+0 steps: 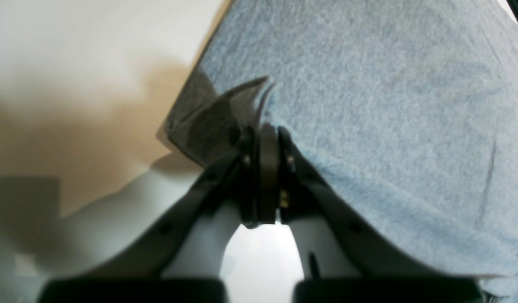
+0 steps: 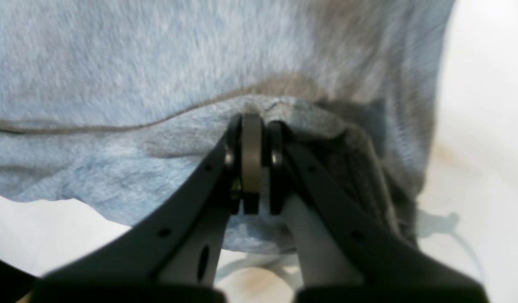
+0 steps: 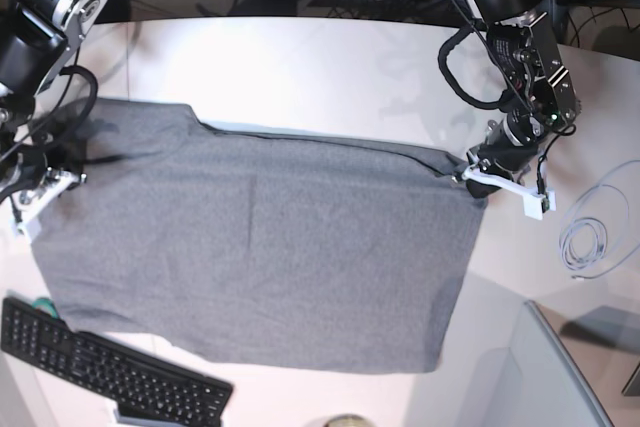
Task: Layout the t-shirt on the table in an organized manner, then fold the t-shirt properly
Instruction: 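Release the shirt and raise both grippers away from the fabric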
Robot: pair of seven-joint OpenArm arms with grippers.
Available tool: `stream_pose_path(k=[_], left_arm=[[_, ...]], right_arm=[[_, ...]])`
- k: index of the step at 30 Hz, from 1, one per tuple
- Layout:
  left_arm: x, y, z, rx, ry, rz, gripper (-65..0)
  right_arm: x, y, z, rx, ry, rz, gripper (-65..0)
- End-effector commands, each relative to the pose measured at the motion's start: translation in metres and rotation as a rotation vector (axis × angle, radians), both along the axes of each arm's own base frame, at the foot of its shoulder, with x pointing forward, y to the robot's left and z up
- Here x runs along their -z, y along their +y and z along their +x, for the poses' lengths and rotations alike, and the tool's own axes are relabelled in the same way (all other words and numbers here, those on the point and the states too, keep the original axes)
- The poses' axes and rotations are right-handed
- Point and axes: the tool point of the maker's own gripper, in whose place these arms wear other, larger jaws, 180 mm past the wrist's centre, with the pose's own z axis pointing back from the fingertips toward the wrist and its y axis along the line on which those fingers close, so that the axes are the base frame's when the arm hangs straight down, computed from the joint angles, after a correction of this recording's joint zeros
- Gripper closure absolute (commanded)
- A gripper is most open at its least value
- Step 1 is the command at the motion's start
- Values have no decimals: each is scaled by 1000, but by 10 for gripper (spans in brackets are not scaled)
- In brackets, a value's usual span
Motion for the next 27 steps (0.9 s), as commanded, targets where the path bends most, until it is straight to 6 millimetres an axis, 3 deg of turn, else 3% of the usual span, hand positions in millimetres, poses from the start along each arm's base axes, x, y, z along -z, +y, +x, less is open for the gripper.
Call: stream_pose_path(k=[1, 5, 8, 11, 15, 17, 20, 24, 27], left_arm=[[-15, 6, 12, -10, -57, 12, 0], [-15, 6, 12, -9, -57, 13, 0], [-16, 6, 12, -10, -59, 12, 0], [-17, 7, 11, -9, -61, 16, -21], [-18, 7, 12, -9, -64, 17, -323], [-19, 10, 12, -15, -67, 19, -439], [-36, 42, 7, -111, -110, 41, -527], [-61, 84, -12, -228, -165, 97, -535], [-69, 112, -45, -252, -159, 174, -535]], right_arm=[[-16, -9, 18, 11, -55, -15, -8], [-16, -9, 19, 11, -57, -16, -26], [-20, -11, 20, 19, -69, -20, -161], [-35, -20, 22, 16, -107, -69, -302], [-59, -26, 15, 9, -177, -160, -327], [-70, -25, 2, 1, -198, -211, -327], [-65, -15, -29, -17, -136, -237, -327], [-48, -2, -57, 36, -134, -194, -332], [-36, 3, -70, 153, -162, -130, -333]])
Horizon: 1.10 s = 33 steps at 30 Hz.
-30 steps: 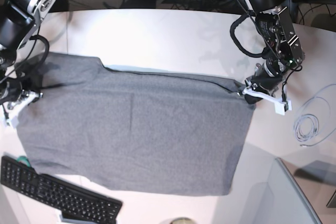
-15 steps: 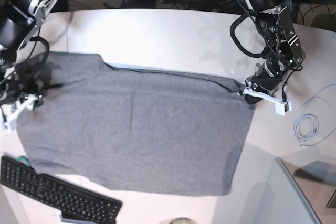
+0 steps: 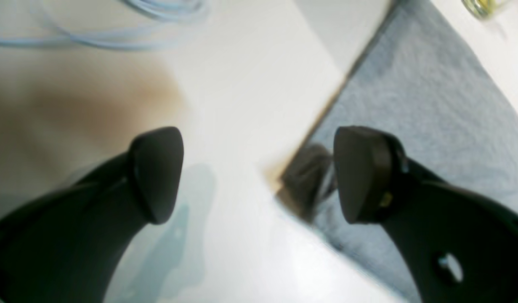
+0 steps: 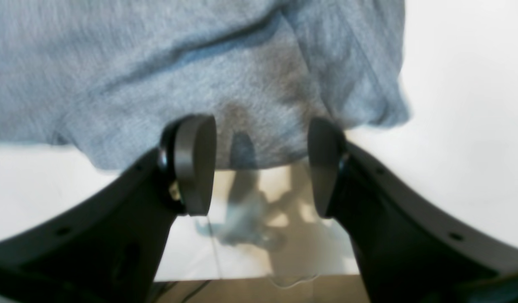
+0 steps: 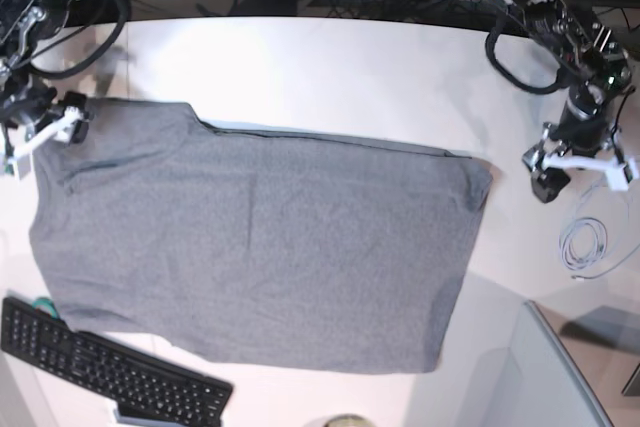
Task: Layout the t-shirt on the table in an organized manner, then fold the t-shirt properly
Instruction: 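Release the shirt and raise both grippers away from the fabric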
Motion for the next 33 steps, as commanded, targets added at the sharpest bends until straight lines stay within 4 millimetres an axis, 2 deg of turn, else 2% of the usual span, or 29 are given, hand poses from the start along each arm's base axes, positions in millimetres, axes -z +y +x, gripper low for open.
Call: stream_pose_path(k=[1, 6, 8, 12, 16, 19, 23, 27, 33], left_arm=[[-12, 12, -7, 6, -21, 47, -535], [3, 22, -58, 83, 45, 88, -533], [14, 23, -77, 102, 84, 80, -533], [29, 27, -100, 127, 134, 65, -533], [31, 33, -110, 128, 163, 71, -533], [31, 34, -110, 128, 164, 74, -533], [31, 32, -109, 133, 166, 74, -533], [33, 31, -109, 135, 167, 70, -533], [33, 31, -109, 136, 169, 70, -533]], right_arm=[[-10, -9, 10, 18, -56, -14, -333], [16, -1, 2, 34, -2, 57, -333], [20, -2, 4, 41, -17, 64, -333], [26, -3, 4, 58, -49, 70, -330], [25, -7, -4, 61, -40, 52, -330], [25, -24, -13, 134, -46, 51, -333], [35, -40, -16, 181, -25, 76, -333], [48, -39, -19, 182, 6, 117, -333], [51, -35, -19, 174, 12, 128, -333]])
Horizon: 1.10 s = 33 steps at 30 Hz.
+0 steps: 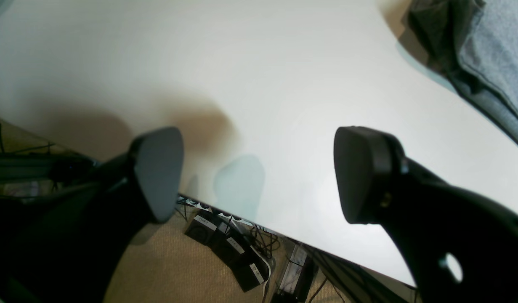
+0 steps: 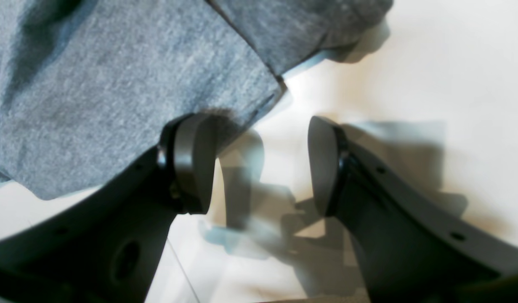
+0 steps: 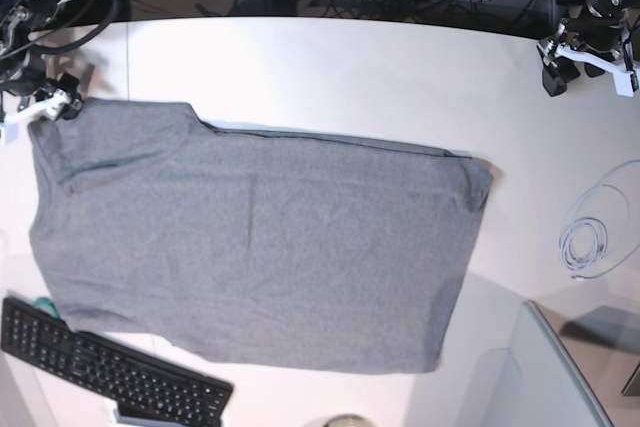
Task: Layout the t-shirt on the table in an organized manner, then fold the t-shirt properly
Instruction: 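Release the shirt and raise both grippers away from the fabric, then move the right gripper to the shirt edge and grasp the fabric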
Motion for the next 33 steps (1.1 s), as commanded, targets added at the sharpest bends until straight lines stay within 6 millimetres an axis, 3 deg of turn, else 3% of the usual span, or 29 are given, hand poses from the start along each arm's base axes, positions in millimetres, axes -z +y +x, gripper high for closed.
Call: stream_pose_path(k=[1, 11, 17, 20, 27, 33], left_arm=[[-12, 7, 5, 8, -36, 30, -533], [-12, 7, 6, 9, -37, 28, -533], [-12, 7, 7, 9, -38, 28, -533], [-12, 7, 7, 9, -38, 28, -533], [-4, 5, 3, 1, -25, 6, -533], [1, 4, 1, -4, -18, -9, -533]], right_arm=[[-6, -5, 5, -6, -15, -13, -332], [-6, -3, 8, -10, -18, -8, -309], [-8, -2, 13, -12, -27, -7, -90], [-9, -3, 14, -12, -29, -9, -42], [-16, 4, 17, -96, -2, -2, -6], [-39, -3, 27, -129, 29, -41, -6]])
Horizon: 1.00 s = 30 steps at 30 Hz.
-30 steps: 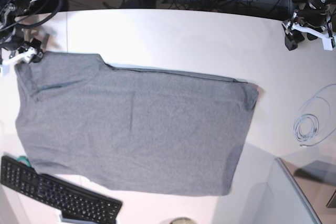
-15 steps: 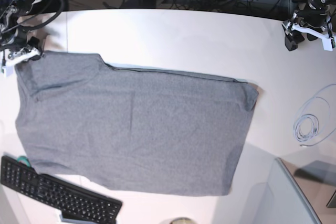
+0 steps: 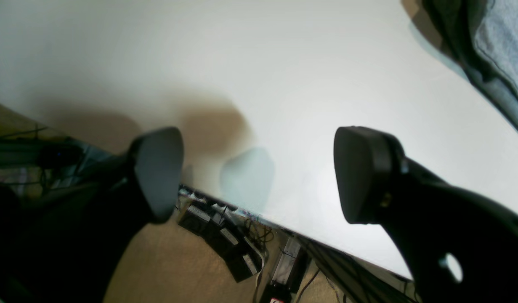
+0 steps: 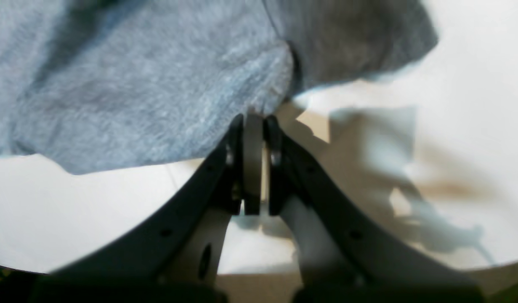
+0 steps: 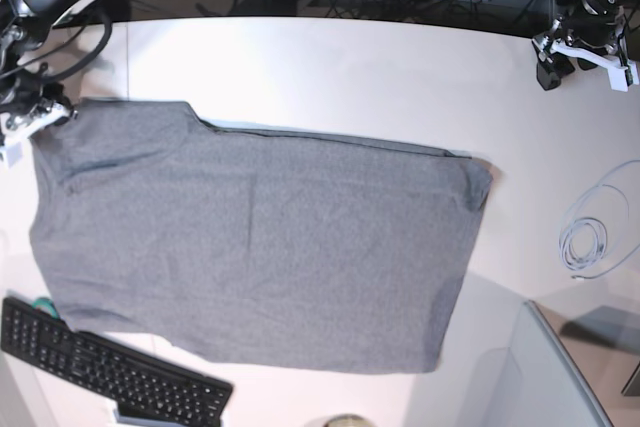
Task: Layout the t-shirt on the table in an organized manner, then fold the t-shirt properly
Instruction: 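Move the right gripper to the shirt edge and grasp the fabric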
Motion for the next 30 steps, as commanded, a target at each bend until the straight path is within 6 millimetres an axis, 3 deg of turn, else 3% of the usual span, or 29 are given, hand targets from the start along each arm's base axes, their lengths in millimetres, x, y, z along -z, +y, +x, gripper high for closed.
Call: stream_pose_path(k=[1, 6, 11, 18, 24, 30], left_arm=[[-12, 7, 6, 8, -39, 28, -533], [-13, 8, 8, 9, -43, 32, -533], [-13, 7, 8, 10, -43, 32, -533], [-13, 7, 6, 11, -39, 33, -533], [-13, 7, 6, 11, -37, 33, -533], [-14, 10, 5, 11, -36, 38, -533]], right_arm=[[-17, -11, 15, -6, -52, -36, -6], [-29, -2, 30, -31, -37, -19, -6], [-38, 30, 63, -138, -65, -16, -6], [-62, 53, 117, -148, -176, -10, -6], [-64, 65, 155, -101, -224, 57, -6], [-62, 62, 186, -44, -270, 102, -6]])
